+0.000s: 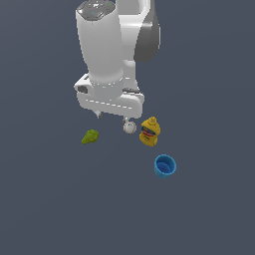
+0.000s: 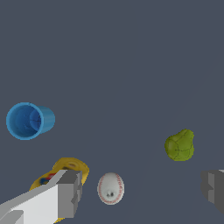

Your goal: Pick up a designated object from a clutter of objects.

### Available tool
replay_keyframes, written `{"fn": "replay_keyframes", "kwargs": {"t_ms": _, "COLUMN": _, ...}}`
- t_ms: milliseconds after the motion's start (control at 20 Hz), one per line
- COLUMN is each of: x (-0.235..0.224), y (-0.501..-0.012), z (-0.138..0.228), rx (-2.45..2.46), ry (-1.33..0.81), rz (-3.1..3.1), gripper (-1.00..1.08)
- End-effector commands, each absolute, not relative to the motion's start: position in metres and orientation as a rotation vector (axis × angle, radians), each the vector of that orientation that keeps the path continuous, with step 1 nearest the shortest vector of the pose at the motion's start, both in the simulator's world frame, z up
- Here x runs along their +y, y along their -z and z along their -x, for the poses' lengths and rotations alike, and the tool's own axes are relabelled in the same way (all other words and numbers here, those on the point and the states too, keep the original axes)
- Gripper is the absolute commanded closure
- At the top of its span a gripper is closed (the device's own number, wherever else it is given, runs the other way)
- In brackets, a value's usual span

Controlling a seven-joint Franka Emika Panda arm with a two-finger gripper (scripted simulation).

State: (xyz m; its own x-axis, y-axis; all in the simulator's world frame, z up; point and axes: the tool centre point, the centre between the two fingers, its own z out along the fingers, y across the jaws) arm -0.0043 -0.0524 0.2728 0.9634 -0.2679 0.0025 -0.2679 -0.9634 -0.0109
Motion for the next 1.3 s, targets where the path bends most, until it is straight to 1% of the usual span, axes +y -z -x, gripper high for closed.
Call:
{"fn": "replay_keyframes", "kwargs": {"t_ms": 0, "x": -0.064, "y": -0.257, "z": 0.006, "rx": 0.561, "ry": 0.003, "rz": 3.074, "gripper": -0.92}}
{"fn": "replay_keyframes", "kwargs": {"t_ms": 550, "x": -0.120, "y": -0.187, "z": 0.026, "rx": 1.198, "ry": -0.008, "rz": 2.872, "gripper": -0.92}}
{"fn": "replay_keyframes", "kwargs": {"t_ms": 1250, "x": -0.183, "y": -0.113, "z": 0.073, "rx": 1.895, "ry": -0.007, "rz": 2.489, "gripper": -0.92}}
